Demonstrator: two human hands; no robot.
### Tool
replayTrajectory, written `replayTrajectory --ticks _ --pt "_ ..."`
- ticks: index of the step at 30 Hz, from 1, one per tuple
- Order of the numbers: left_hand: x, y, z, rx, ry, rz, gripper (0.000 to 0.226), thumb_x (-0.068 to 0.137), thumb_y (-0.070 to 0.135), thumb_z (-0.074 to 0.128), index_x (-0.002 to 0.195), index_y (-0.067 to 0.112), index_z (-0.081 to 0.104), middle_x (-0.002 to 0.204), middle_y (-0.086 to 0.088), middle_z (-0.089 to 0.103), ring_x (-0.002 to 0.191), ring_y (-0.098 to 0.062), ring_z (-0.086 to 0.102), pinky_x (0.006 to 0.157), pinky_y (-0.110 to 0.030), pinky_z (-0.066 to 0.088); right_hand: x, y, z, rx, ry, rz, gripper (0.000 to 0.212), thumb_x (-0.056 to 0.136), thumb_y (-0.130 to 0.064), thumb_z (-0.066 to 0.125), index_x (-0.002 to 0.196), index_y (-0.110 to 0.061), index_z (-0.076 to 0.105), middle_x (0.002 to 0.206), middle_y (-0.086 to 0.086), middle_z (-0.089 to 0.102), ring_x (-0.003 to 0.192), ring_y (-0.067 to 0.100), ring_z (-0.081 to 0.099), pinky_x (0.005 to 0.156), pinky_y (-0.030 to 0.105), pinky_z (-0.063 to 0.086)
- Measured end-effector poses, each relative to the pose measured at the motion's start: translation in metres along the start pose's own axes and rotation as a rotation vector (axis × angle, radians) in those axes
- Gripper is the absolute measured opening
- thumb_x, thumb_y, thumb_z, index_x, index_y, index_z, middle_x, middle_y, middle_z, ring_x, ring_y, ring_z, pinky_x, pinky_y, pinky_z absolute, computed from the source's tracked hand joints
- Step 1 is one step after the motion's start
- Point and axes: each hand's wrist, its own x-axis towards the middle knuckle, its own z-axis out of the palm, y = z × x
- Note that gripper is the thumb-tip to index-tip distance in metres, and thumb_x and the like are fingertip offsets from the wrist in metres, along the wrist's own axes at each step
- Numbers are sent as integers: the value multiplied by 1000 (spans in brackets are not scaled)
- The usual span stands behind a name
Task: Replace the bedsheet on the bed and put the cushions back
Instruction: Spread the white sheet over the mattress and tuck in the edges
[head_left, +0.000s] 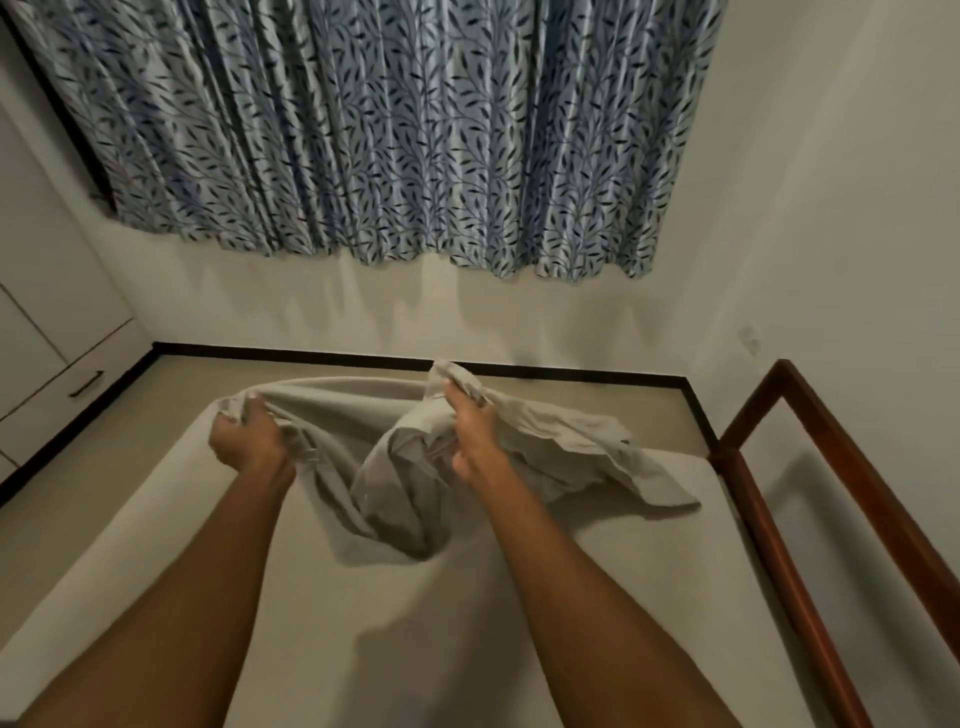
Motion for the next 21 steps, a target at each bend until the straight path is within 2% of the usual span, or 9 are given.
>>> replayTrajectory --ticks 2,4,6,9,13,15,18,20,21 --pt "29 5 -17 17 103 3 36 100 28 66 125 3 65 123 -11 69 106 -19 67 91 -26 54 0 3 -3 -404 137 -136 16 92 -23 76 102 -11 78 99 10 77 95 30 72 84 35 53" --pt "45 1 -37 65 185 7 37 101 25 63 128 1 64 127 -14 69 111 -23 68 92 -27 53 -12 22 -19 -721 269 -172 27 94 -26 72 110 -5 77 107 14 76 102 33 71 81 32 50" --pt "50 -16 -53 139 221 -16 44 102 25 62 137 -1 59 135 -19 64 123 -32 64 103 -36 53 -27 48 -43 -823 354 -90 35 97 -31 68 116 -2 73 113 16 74 106 35 69 81 33 51" --pt "39 -47 -64 313 140 -54 52 96 17 67 141 -3 52 142 -27 56 130 -42 56 109 -47 48 -50 84 -84 -872 403 8 36 97 -31 68 115 -1 74 112 17 74 105 36 69 80 32 51" --pt "5 -95 -65 615 -103 -93 59 85 16 76 137 -1 54 144 -29 45 125 -49 52 106 -53 49 -72 111 -121 -834 402 113 24 92 -27 68 96 -5 77 90 12 73 91 35 71 72 34 54" --pt "-25 -120 -61 757 -266 -127 47 90 22 72 131 1 64 135 -27 58 117 -44 60 103 -52 52 -80 122 -131 -835 390 127 24 94 -26 66 87 -5 74 81 8 70 84 33 71 69 36 54" --pt "-91 -145 -54 861 -742 -166 30 98 29 66 114 4 72 111 -20 72 96 -30 66 85 -39 55 -97 134 -142 -888 328 95 29 103 -26 58 96 -2 73 95 11 74 92 31 70 68 32 45" --pt "-139 -148 -47 935 -1024 -151 33 99 44 64 99 12 71 97 -8 71 87 -22 63 72 -31 49 -112 137 -144 -923 249 56 29 107 -23 50 106 -5 73 100 7 73 91 24 66 72 26 40" --pt "-161 -147 -42 971 -1113 -120 37 98 51 63 90 15 68 86 -3 66 79 -17 61 64 -26 46 -121 138 -146 -917 196 43 28 109 -21 47 109 -8 72 98 2 71 88 17 64 74 25 43"
